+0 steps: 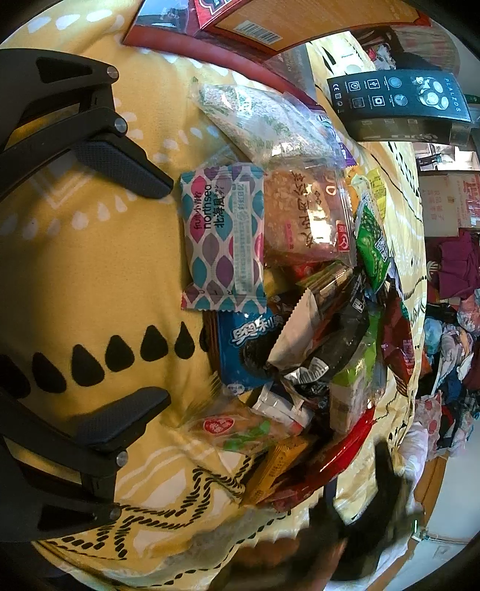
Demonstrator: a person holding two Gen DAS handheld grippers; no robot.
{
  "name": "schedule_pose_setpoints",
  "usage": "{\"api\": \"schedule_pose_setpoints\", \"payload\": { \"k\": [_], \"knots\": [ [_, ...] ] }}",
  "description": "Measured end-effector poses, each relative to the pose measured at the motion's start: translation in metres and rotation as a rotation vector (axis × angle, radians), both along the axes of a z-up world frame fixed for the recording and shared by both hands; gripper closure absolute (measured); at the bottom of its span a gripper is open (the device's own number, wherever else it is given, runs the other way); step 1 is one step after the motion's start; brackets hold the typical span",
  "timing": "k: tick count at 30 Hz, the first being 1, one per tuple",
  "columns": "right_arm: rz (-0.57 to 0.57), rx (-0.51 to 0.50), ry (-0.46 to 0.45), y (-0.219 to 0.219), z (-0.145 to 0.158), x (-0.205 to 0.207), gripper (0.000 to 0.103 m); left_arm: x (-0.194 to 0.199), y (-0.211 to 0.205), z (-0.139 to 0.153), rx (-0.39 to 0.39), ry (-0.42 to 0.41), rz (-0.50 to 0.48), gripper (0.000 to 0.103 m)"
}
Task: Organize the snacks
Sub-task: 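Grasp the green-and-white wafer bar with the left tool while the right tool grasps a red packet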
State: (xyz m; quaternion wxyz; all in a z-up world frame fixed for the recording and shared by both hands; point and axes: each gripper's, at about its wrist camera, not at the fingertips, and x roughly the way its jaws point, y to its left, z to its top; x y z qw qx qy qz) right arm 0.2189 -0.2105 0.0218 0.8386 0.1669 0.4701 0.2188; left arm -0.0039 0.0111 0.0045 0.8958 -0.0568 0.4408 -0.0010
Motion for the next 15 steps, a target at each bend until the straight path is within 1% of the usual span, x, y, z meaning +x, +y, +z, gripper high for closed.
{"api": "schedule_pose_setpoints", "payload": {
  "k": [1,3,5,7,9,10,11,13,14,15],
  "knots": [
    [0.005,-0.006,0.026,0.009,-0.006,0.006,0.013,-0.001,0.000,0.001,-0.001,0.002,-0.006,0.000],
    [0.061,0.003,0.018,0.031,-0.005,-0.001,0.012,-0.003,0.002,0.001,-0.007,0.003,-0.021,0.000],
    [0.197,-0.006,-0.015,0.068,0.005,-0.027,0.012,-0.005,0.004,0.002,-0.016,0.006,-0.032,0.000],
    [0.345,-0.003,-0.014,0.100,0.009,-0.061,0.014,-0.006,0.005,0.003,-0.020,0.015,-0.044,0.000],
    [0.436,0.018,0.004,0.111,0.011,-0.093,0.016,-0.010,0.007,0.006,-0.025,0.035,-0.072,0.000],
    [0.458,0.014,-0.016,0.108,0.017,-0.109,0.016,-0.011,0.007,0.007,-0.028,0.036,-0.082,0.000],
    [0.450,0.003,-0.043,0.103,0.022,-0.122,0.015,-0.015,0.009,0.008,-0.033,0.035,-0.098,0.000],
    [0.400,0.001,-0.111,0.078,0.039,-0.148,0.015,-0.021,0.010,0.006,-0.028,0.025,-0.120,0.000],
    [0.375,-0.005,-0.132,0.065,0.043,-0.161,0.015,-0.025,0.010,0.006,-0.026,0.016,-0.132,0.000],
    [0.361,-0.016,-0.137,0.058,0.045,-0.164,0.015,-0.028,0.011,0.006,-0.026,0.009,-0.139,0.000]
  ]
}}
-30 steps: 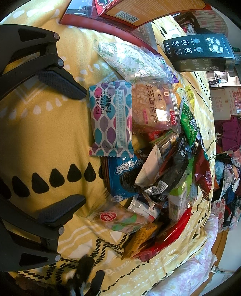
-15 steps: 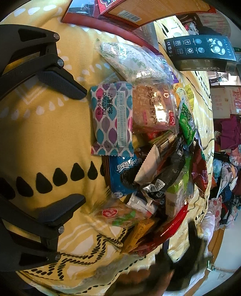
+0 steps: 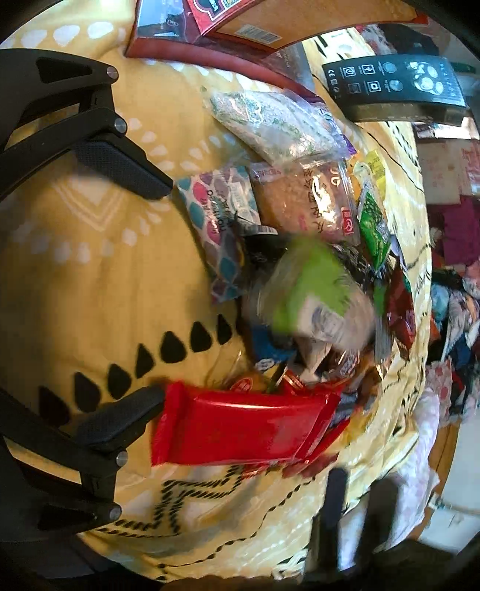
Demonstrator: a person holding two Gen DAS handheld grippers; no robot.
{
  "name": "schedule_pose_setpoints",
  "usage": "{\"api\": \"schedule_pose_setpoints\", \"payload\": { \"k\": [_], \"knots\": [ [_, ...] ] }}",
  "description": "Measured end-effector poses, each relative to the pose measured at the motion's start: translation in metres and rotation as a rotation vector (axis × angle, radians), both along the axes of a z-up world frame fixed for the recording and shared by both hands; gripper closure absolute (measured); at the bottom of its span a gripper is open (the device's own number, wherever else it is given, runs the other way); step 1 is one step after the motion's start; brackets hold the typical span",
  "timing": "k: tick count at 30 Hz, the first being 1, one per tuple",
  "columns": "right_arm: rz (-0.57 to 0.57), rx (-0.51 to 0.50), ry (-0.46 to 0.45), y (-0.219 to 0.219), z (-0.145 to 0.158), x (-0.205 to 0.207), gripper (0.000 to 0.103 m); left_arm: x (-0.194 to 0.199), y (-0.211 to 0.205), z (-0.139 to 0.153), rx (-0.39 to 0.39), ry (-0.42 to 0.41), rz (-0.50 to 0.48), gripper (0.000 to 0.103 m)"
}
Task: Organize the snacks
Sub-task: 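Grasp the green-and-white wafer bar with the left tool while the right tool grasps a red packet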
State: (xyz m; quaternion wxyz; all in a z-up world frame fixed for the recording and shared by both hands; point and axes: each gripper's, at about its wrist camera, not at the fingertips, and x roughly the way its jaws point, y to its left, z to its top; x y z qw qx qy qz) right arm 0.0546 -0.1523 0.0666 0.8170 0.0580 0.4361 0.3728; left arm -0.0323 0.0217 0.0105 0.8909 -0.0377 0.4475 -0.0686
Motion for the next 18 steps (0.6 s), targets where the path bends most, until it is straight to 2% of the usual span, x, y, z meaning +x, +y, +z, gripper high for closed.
{"api": "schedule_pose_setpoints", "payload": {
  "k": [3,6,8,12,14,16,18],
  "knots": [
    [-0.032,-0.065,0.022,-0.018,-0.012,-0.015,0.015,-0.004,0.001,0.003,-0.009,0.006,-0.003,0.000],
    [-0.077,-0.046,0.125,-0.031,-0.029,-0.022,0.015,-0.011,0.006,0.010,-0.038,0.022,-0.008,0.000],
    [-0.091,-0.027,0.141,-0.032,-0.035,-0.031,0.015,-0.017,0.012,0.020,-0.059,0.009,-0.001,0.003],
    [-0.149,0.015,0.164,-0.028,-0.048,-0.037,0.015,-0.033,0.008,0.057,-0.012,-0.141,-0.006,0.003],
    [-0.184,0.025,0.174,-0.028,-0.052,-0.038,0.015,-0.025,0.002,0.077,0.019,-0.223,-0.032,0.003],
    [-0.209,0.039,0.188,-0.031,-0.056,-0.041,0.015,-0.009,-0.002,0.084,0.010,-0.248,-0.059,0.004],
    [-0.224,0.041,0.193,-0.034,-0.058,-0.047,0.014,0.014,-0.002,0.080,-0.019,-0.242,-0.075,0.017]
  ]
}}
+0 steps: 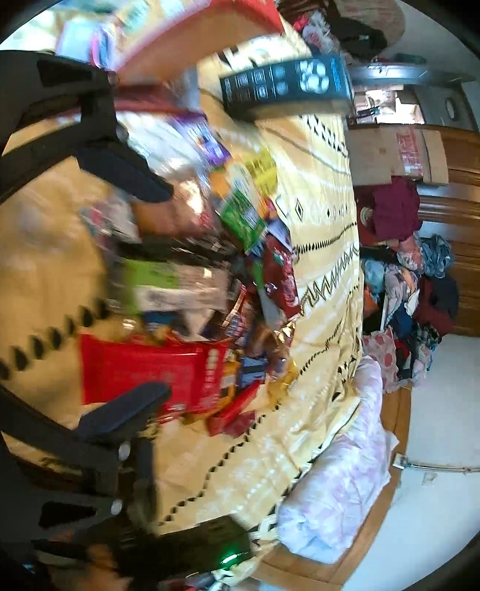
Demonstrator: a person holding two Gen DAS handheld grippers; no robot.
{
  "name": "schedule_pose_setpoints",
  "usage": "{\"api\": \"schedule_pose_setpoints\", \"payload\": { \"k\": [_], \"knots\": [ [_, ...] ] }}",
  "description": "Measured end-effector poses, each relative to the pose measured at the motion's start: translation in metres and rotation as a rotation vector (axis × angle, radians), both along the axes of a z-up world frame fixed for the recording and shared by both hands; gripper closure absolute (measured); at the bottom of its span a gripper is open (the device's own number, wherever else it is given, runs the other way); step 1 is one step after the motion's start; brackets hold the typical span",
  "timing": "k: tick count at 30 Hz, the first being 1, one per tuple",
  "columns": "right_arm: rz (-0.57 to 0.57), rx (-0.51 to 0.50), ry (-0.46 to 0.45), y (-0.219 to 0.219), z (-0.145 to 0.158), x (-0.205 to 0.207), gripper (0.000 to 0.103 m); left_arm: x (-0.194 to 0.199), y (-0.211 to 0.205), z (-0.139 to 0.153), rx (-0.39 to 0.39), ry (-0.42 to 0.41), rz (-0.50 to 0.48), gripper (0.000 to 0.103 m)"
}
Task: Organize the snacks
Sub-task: 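Grasp the green-and-white wafer bar with the left tool while the right tool grasps a red packet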
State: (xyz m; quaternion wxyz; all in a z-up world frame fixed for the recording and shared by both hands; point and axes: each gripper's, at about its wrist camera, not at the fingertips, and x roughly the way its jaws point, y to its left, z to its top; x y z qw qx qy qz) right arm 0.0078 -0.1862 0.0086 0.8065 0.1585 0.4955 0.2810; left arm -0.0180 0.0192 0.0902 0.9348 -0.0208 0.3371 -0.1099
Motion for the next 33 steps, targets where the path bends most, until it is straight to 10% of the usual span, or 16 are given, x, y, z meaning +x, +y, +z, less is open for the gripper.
{"api": "schedule_pose_setpoints", "payload": {
  "k": [6,10,17,33],
  "knots": [
    [0.005,-0.018,-0.013,-0.003,-0.001,-0.015,0.014,0.038,-0.005,-0.030,0.004,0.079,0.010,0.033],
    [0.002,-0.021,-0.017,-0.003,-0.004,-0.016,0.014,0.042,-0.016,-0.038,0.026,0.096,-0.011,0.066],
    [-0.003,-0.033,-0.031,0.002,-0.004,-0.015,0.014,0.042,-0.017,-0.042,0.040,0.063,0.021,0.049],
    [-0.072,-0.035,-0.046,0.058,0.019,-0.018,0.022,-0.012,0.043,-0.019,0.048,0.073,0.175,0.061]
  ]
}}
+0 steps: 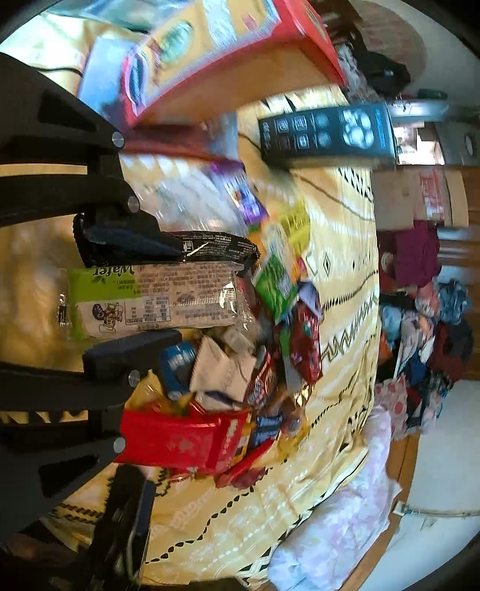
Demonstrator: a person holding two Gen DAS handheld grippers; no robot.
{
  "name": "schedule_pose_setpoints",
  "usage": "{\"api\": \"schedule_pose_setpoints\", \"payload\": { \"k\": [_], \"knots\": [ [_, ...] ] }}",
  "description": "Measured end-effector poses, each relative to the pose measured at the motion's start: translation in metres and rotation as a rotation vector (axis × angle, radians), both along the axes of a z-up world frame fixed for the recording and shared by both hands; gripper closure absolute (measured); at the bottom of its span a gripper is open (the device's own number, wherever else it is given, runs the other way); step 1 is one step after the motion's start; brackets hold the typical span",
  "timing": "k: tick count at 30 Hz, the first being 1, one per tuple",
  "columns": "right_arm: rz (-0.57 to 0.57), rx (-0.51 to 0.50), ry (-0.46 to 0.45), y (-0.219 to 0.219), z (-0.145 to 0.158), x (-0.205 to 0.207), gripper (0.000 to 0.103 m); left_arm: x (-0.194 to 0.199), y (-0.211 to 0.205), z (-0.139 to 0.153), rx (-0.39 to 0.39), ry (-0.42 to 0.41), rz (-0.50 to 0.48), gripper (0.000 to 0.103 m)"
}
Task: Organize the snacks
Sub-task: 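Grasp the green-and-white wafer bar with the left tool while the right tool grasps a red packet, then lift the wafer bar with the left tool while the right tool lifts the red packet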
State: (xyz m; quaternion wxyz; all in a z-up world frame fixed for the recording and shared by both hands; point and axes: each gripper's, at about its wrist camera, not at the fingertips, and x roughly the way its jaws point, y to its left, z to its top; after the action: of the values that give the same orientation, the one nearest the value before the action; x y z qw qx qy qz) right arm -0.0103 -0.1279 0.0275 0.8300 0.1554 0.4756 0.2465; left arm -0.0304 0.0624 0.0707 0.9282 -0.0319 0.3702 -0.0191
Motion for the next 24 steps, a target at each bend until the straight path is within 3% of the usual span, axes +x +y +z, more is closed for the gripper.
{"api": "schedule_pose_setpoints", "payload": {
  "k": [6,8,9,11,13,20,24],
  "knots": [
    [-0.091,-0.165,-0.005,0.040,-0.009,0.021,0.022,-0.011,0.011,-0.001,-0.008,-0.002,-0.009,0.061],
    [-0.081,-0.197,-0.007,0.045,-0.013,0.025,0.032,-0.013,0.010,0.000,-0.015,-0.003,-0.016,0.061],
    [-0.073,-0.203,-0.005,0.046,-0.016,0.026,0.049,-0.015,0.011,0.001,-0.023,-0.005,-0.021,0.061],
    [-0.052,-0.155,0.017,0.040,-0.021,0.025,0.051,-0.018,0.011,0.003,-0.028,-0.007,-0.027,0.063],
    [-0.035,-0.127,0.024,0.033,-0.022,0.021,0.053,-0.020,0.012,0.005,-0.039,-0.014,-0.034,0.074],
    [0.040,-0.107,-0.009,0.027,-0.007,0.007,0.055,-0.020,0.014,0.008,-0.051,-0.014,-0.041,0.074],
    [0.054,-0.084,0.029,0.016,-0.012,0.005,0.055,-0.022,0.020,-0.001,-0.087,0.028,-0.053,0.072]
  ]
}}
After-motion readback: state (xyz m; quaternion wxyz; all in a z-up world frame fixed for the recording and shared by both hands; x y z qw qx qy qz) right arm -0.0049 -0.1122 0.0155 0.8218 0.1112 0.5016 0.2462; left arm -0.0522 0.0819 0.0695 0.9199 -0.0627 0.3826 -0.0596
